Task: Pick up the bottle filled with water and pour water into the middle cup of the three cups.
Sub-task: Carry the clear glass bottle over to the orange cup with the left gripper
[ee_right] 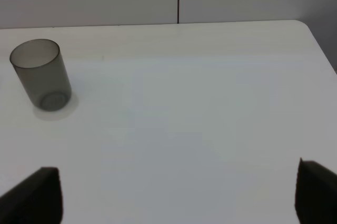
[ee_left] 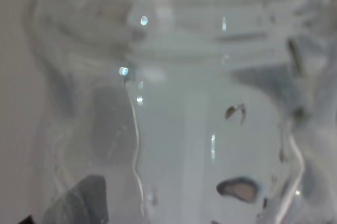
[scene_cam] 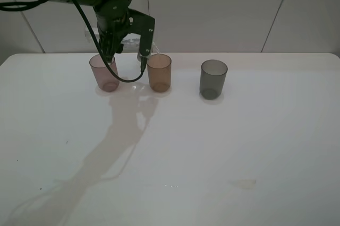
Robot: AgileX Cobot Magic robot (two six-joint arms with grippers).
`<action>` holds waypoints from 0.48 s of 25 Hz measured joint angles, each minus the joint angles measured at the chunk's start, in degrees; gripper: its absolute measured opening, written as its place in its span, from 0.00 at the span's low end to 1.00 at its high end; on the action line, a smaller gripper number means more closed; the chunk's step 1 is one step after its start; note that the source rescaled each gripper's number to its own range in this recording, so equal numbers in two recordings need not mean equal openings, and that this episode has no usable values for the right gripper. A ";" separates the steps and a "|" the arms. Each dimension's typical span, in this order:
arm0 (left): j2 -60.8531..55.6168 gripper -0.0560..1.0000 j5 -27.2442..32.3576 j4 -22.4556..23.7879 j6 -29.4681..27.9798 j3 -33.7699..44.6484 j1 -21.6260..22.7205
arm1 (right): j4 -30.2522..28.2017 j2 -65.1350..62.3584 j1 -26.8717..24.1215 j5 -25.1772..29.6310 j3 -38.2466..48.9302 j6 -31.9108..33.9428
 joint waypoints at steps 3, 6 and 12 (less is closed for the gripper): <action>0.00 0.06 -0.21 0.46 0.15 0.00 0.00 | 0.00 0.00 0.00 0.00 0.00 0.00; 0.00 0.06 -0.40 0.58 0.68 0.00 0.00 | 0.00 0.00 0.00 0.00 0.00 0.00; 0.00 0.06 -0.42 0.75 4.01 0.00 0.00 | 0.00 0.00 0.00 0.00 0.00 0.00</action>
